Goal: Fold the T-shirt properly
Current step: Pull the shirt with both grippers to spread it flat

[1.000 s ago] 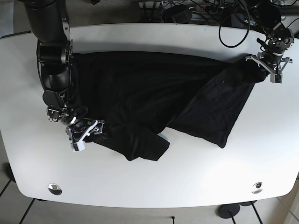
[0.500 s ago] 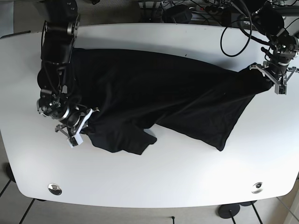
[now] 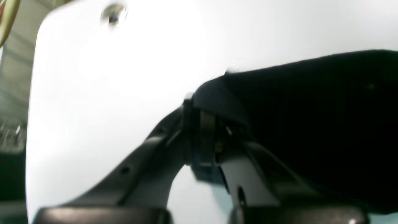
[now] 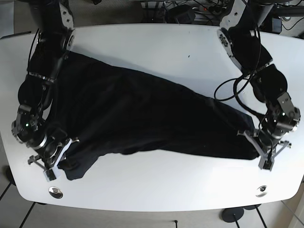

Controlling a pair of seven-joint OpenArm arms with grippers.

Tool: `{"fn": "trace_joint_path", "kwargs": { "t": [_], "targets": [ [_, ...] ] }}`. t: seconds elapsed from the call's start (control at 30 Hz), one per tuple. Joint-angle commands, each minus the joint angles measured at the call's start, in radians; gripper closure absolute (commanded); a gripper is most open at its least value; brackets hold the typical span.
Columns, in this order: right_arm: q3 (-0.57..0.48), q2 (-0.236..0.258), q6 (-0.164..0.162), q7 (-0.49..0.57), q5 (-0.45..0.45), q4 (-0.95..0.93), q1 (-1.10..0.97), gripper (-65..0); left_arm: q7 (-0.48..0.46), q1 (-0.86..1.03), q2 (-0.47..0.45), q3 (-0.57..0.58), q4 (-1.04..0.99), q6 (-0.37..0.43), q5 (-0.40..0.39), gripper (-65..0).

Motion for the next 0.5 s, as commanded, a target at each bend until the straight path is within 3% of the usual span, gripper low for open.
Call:
{"fn": "trace_joint_path", "kwargs": {
  "t": [0.03,0.13,0.33,0.5],
  "targets": [
    [0.0,0.014,-0.002,0.026,0.009,-0.088,0.177,-1.9,-0.027,-0.177,-0.017,0.009,-0.096,0.006,-0.01,0.0],
    [-0.008,0.06,-0.002,0.027,0.011,-0.193,0.359,-1.9,-0.027,-0.375,-0.044,0.01,-0.222,0.006,-0.006,0.0],
    [-0.092,0.095,-0.002,0.034,0.018,-0.339,0.702,-1.9,-0.047,-0.721,-0.124,0.012,-0.426,0.006,-0.006,0.0],
    [-0.092,0.101,-0.002,0.02,0.021,-0.338,0.72,-1.9,-0.041,-0.748,-0.167,0.01,-0.44,0.006,-0.01,0.0]
  ]
}}
